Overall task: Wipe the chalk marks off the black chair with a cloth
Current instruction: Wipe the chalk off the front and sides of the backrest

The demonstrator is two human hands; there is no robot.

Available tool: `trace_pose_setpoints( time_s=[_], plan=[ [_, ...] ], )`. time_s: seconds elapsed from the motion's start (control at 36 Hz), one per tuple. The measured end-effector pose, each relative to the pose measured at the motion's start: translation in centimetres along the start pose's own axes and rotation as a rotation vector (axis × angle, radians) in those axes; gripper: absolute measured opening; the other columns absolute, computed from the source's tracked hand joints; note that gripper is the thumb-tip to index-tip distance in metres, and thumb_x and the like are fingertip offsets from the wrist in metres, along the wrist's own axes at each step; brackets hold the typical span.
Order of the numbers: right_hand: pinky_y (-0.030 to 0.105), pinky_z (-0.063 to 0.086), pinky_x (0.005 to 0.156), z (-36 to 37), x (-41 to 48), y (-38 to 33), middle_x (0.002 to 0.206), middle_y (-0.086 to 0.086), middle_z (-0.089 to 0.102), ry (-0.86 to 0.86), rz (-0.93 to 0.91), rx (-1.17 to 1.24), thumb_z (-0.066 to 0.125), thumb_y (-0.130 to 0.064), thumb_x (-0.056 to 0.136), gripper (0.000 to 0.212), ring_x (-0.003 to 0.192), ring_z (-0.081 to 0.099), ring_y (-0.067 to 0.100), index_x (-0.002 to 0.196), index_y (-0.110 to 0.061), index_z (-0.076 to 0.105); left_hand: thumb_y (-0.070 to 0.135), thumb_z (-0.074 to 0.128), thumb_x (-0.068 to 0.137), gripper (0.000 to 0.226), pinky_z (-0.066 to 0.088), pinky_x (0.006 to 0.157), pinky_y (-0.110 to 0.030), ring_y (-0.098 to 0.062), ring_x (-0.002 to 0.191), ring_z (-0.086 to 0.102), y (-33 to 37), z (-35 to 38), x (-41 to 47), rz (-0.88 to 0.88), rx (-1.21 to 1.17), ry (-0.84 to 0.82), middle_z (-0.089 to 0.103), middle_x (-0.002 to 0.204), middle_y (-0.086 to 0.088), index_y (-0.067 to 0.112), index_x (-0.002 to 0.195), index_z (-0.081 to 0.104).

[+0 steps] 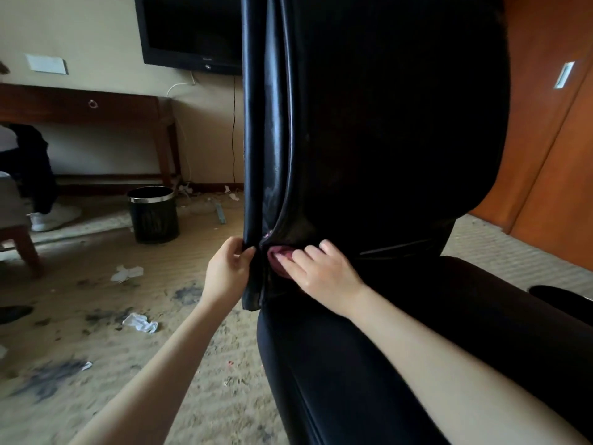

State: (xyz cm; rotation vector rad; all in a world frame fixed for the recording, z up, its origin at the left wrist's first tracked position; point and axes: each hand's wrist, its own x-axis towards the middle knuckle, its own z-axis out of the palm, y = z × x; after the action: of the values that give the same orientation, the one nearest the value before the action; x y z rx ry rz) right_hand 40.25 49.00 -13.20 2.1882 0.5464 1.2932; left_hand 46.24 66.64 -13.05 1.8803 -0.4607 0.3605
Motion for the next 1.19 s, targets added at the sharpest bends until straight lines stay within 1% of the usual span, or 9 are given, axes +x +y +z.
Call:
trace_pose_setpoints(
  time_s=[0.08, 0.17, 0.28, 0.39, 0.53, 0.83, 0.94, 1.06, 1.19],
  plan=[
    [0.034, 0.042, 0.060, -0.4, -2.9, 3.2, 0.070, 0.001, 0.059, -0.091, -0.032, -0.059, 0.045, -0.005, 0.087, 0.035, 0.058, 0.053, 0.023, 0.107, -0.013, 0.072, 0.013, 0.053, 0.095, 0.004, 0.037, 0.056, -0.009, -0.004, 0.070, 0.053, 0.0, 0.2, -0.2, -0.010, -0.014, 0.019, 0.057, 0.076, 0.007, 0.011, 0.093, 0.056],
    [0.031, 0.044, 0.063, -1.7, -6.3, 6.6, 0.073, -0.002, 0.065, -0.482, 0.181, -0.214, 0.035, -0.011, 0.082, 0.042, 0.064, 0.061, 0.022, 0.100, -0.015, 0.073, 0.013, 0.053, 0.095, 0.005, 0.041, 0.063, -0.021, -0.013, 0.075, 0.057, 0.0, 0.1, -0.2, -0.019, -0.022, 0.001, 0.060, 0.078, 0.003, 0.010, 0.093, 0.056],
    [0.032, 0.046, 0.082, -3.3, -10.5, 10.9, 0.118, 0.003, 0.061, -0.885, 0.645, -0.285, 0.047, -0.022, 0.094, 0.040, 0.106, 0.060, 0.023, 0.134, -0.017, 0.048, 0.015, 0.053, 0.096, 0.006, 0.044, 0.068, -0.029, -0.019, 0.083, 0.060, -0.1, 0.0, -0.1, -0.046, -0.055, -0.032, 0.064, 0.085, -0.003, 0.010, 0.096, 0.056],
    [0.038, 0.052, 0.042, -2.5, -9.4, 8.9, 0.075, 0.010, 0.059, -0.422, 0.468, -0.016, 0.044, -0.014, 0.076, 0.041, 0.059, 0.062, 0.033, 0.107, -0.009, 0.071, 0.017, 0.053, 0.096, 0.006, 0.041, 0.061, -0.020, -0.015, 0.079, 0.058, -0.1, -0.1, 0.0, -0.057, -0.046, -0.033, 0.060, 0.078, 0.004, 0.012, 0.092, 0.054],
    [0.030, 0.051, 0.053, -1.7, -2.0, 1.3, 0.083, -0.002, 0.062, -0.051, 0.082, 0.172, 0.052, -0.015, 0.082, 0.035, 0.070, 0.060, 0.020, 0.112, -0.017, 0.069, 0.017, 0.054, 0.095, 0.006, 0.039, 0.059, -0.017, -0.012, 0.078, 0.058, 0.0, -0.3, 0.0, -0.075, -0.064, -0.045, 0.061, 0.079, 0.004, 0.012, 0.092, 0.055],
    [0.025, 0.045, 0.049, -0.4, 0.1, -3.0, 0.087, -0.007, 0.064, -0.241, -0.104, 0.112, 0.039, -0.016, 0.081, 0.041, 0.070, 0.058, 0.017, 0.103, -0.023, 0.073, 0.017, 0.055, 0.095, 0.008, 0.038, 0.056, -0.008, -0.003, 0.073, 0.055, -0.3, -0.5, -0.1, -0.036, -0.065, -0.038, 0.060, 0.081, 0.006, 0.009, 0.094, 0.057],
    [0.025, 0.038, 0.053, -0.6, 1.5, -3.2, 0.082, -0.010, 0.065, -0.337, -0.265, 0.046, 0.071, -0.028, 0.071, 0.023, 0.067, 0.058, 0.014, 0.093, -0.026, 0.076, 0.017, 0.054, 0.095, 0.008, 0.037, 0.057, -0.010, -0.004, 0.073, 0.054, -0.2, -0.6, 0.1, -0.030, -0.050, -0.048, 0.060, 0.083, 0.004, 0.010, 0.094, 0.058],
    [0.029, 0.034, 0.054, -1.5, 2.1, -1.9, 0.074, -0.005, 0.060, -0.205, -0.300, 0.029, 0.064, -0.019, 0.078, 0.013, 0.063, 0.054, 0.018, 0.086, -0.023, 0.073, 0.018, 0.056, 0.094, 0.011, 0.040, 0.062, -0.021, -0.014, 0.076, 0.054, -0.2, -0.7, 0.2, -0.038, -0.045, -0.066, 0.061, 0.087, -0.001, 0.007, 0.095, 0.058],
    [0.033, 0.042, 0.060, -2.2, 2.9, 0.0, 0.079, 0.002, 0.061, -0.011, -0.105, 0.030, 0.046, -0.010, 0.088, 0.025, 0.068, 0.055, 0.023, 0.097, -0.012, 0.069, 0.016, 0.058, 0.093, 0.007, 0.036, 0.054, -0.007, -0.001, 0.066, 0.050, -0.2, -0.9, 0.1, -0.034, -0.077, -0.073, 0.057, 0.079, 0.007, 0.012, 0.088, 0.054]
  ],
)
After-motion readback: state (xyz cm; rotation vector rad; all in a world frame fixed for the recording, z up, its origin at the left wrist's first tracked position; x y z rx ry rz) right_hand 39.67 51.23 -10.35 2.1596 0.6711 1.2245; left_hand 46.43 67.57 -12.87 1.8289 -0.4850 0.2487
